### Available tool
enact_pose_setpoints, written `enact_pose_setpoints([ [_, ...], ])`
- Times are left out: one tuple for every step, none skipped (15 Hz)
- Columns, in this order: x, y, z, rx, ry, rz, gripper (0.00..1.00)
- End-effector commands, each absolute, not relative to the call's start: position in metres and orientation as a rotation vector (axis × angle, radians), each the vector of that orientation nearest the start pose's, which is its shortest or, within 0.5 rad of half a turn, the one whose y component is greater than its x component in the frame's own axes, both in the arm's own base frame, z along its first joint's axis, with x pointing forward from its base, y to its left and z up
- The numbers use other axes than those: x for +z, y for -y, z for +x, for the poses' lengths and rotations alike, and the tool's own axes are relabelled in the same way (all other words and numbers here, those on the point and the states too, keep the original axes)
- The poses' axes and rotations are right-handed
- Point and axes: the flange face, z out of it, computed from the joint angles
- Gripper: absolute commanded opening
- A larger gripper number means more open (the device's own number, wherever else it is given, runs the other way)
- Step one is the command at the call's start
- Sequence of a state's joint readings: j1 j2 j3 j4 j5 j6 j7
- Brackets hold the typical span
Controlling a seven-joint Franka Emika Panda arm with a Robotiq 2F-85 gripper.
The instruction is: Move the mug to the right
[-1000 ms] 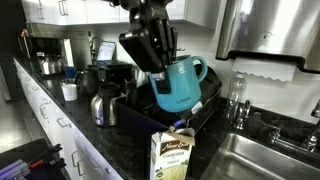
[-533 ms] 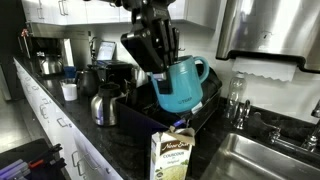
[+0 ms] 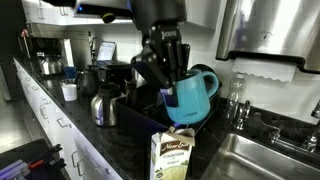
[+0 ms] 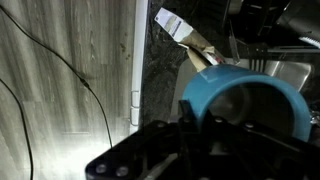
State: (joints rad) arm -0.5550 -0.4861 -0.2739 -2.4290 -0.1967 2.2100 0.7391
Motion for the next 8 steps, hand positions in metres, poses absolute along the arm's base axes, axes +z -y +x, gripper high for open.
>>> enact_pose_setpoints([
  [0.487, 0.347, 0.294, -0.408, -2.287, -2.214, 0.03],
  [0.482, 0.353, 0.296, -0.419, -2.346, -2.157, 0.03],
  [0.479, 0.360, 0.298, -0.429, -2.395, -2.107, 0.03],
  [0.475, 0.366, 0.300, -0.422, -2.440, -2.066, 0.03],
  [0.473, 0.371, 0.302, -0.421, -2.478, -2.034, 0.03],
  [0.471, 0.375, 0.303, -0.412, -2.517, -2.007, 0.03],
  [0.470, 0.379, 0.305, -0.406, -2.555, -1.981, 0.03],
  [0.467, 0.383, 0.306, -0.398, -2.594, -1.956, 0.03],
])
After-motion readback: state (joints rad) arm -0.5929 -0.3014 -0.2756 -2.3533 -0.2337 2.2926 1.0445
